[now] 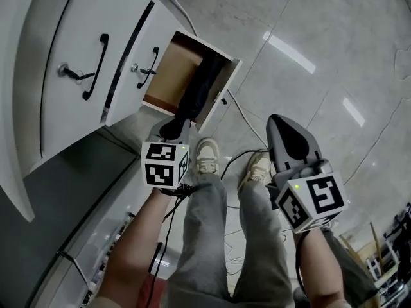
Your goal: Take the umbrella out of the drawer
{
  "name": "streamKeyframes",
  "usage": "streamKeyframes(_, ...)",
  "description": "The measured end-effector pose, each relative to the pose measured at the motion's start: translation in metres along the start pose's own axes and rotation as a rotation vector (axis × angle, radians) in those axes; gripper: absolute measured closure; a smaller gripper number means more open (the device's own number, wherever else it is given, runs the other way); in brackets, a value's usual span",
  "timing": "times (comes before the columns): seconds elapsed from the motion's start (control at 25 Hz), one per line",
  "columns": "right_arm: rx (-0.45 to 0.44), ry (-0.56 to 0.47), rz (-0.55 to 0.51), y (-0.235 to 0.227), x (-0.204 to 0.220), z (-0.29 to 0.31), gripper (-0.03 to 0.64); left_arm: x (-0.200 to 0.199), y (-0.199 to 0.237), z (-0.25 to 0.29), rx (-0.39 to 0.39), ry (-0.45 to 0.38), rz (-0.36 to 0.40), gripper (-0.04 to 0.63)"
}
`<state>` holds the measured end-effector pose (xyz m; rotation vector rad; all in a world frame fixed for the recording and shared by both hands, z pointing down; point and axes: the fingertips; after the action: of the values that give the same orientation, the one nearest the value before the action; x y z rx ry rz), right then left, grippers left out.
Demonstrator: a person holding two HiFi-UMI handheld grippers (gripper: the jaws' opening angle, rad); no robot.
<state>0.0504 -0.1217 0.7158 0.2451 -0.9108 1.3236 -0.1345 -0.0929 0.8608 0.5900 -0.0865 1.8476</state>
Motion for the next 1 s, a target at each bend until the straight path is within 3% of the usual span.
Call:
streamKeyframes(0.24, 0.0, -0.105, 0.024, 0.016, -0.067, -0.051, 0.609, -0.04, -0.025, -0.075, 0.007, -0.057, 0.025, 0.551)
streamKeyframes(0.44, 0.045, -0.12, -0.01, 0.029, -0.117, -0.114, 0.61, -0.08, -0.054, -0.154, 0.033, -0.109, 0.006, 0.551)
streamKeyframes(0.68, 0.052, -0.234, -0.01, 0.055, -0.194, -0.194, 0.611, -0.139, -0.09, -0.249, 0.04, -0.188, 0.053, 0.551)
streamKeyframes(1.0, 0.054, -0.356, -0.059, 0.096, -0.295, -0.308, 0.611, -0.208, -0.136, -0.384, 0.07, -0.281, 0.027, 0.551)
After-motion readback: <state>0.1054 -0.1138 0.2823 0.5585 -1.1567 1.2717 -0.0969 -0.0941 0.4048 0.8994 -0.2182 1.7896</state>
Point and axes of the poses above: the fingertips, and each gripper's own axes: z forward along the fingers, y to its left, x out of its underside, and after that the axes turned 2 degrees about -z, right-handed
